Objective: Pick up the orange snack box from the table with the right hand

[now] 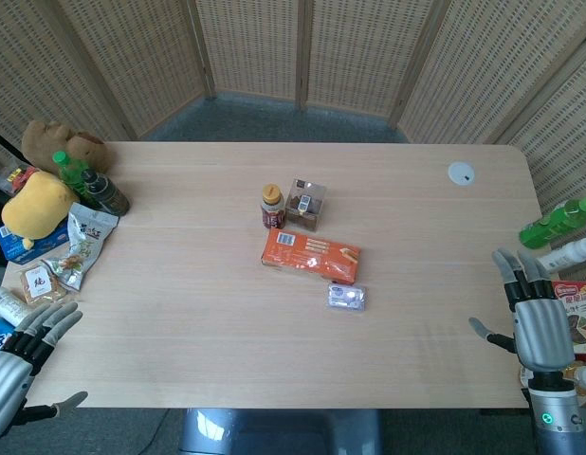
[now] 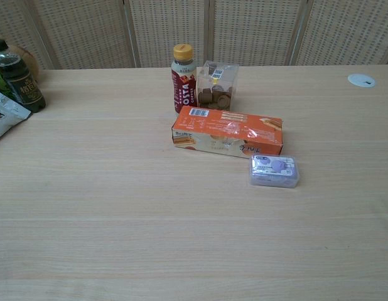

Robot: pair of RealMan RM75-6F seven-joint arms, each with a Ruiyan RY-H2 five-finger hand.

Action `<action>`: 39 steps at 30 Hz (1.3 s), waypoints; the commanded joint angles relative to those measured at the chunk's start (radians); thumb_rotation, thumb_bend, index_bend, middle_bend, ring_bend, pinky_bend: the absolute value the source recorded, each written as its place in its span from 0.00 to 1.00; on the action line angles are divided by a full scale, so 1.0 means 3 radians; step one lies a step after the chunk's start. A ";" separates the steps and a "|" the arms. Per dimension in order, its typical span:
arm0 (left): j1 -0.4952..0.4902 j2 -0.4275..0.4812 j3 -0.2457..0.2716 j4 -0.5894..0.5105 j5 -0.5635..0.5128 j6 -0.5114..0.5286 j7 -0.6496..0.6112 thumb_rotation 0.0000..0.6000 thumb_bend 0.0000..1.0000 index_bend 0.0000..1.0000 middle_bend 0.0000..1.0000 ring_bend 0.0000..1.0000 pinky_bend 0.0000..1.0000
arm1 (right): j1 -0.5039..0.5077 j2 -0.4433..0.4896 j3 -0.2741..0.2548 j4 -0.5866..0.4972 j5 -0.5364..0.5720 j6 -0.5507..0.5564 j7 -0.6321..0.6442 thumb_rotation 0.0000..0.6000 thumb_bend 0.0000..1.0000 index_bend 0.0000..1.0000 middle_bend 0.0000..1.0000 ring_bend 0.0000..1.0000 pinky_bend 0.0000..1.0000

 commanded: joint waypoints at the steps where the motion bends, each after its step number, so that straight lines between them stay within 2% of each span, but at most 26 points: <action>1: 0.0005 -0.0003 -0.0001 0.0000 0.0004 0.0004 0.0008 1.00 0.00 0.07 0.00 0.00 0.00 | 0.0004 -0.0006 -0.0006 0.0005 -0.0002 -0.0015 0.0000 1.00 0.00 0.00 0.00 0.00 0.00; 9: -0.0007 -0.0030 -0.0020 -0.0004 -0.0052 -0.0047 0.0038 1.00 0.00 0.08 0.00 0.00 0.00 | 0.0087 -0.0110 -0.0047 0.0006 0.0021 -0.0227 0.0030 1.00 0.00 0.00 0.00 0.00 0.00; 17: -0.0037 -0.0064 -0.0052 -0.0013 -0.0109 -0.0116 0.0090 1.00 0.00 0.07 0.00 0.00 0.00 | 0.0561 -0.0494 0.0113 -0.0099 0.0569 -0.1147 -0.0146 1.00 0.00 0.00 0.00 0.00 0.00; 24: -0.0052 -0.0081 -0.0085 0.0010 -0.0214 -0.0163 0.0107 1.00 0.00 0.07 0.00 0.00 0.00 | 0.0941 -0.0978 0.0247 -0.0008 0.0909 -0.1597 -0.0514 1.00 0.00 0.00 0.00 0.00 0.00; 31: -0.0058 -0.0094 -0.0119 0.0008 -0.0280 -0.0175 0.0136 1.00 0.00 0.08 0.00 0.00 0.00 | 0.1359 -0.1476 0.0423 0.0442 0.1474 -0.2075 -0.0851 1.00 0.00 0.00 0.00 0.00 0.00; 39: -0.0071 -0.0119 -0.0142 0.0006 -0.0356 -0.0223 0.0169 1.00 0.00 0.07 0.00 0.00 0.00 | 0.1719 -0.1847 0.0652 0.1070 0.1709 -0.2301 -0.0787 1.00 0.00 0.00 0.00 0.00 0.00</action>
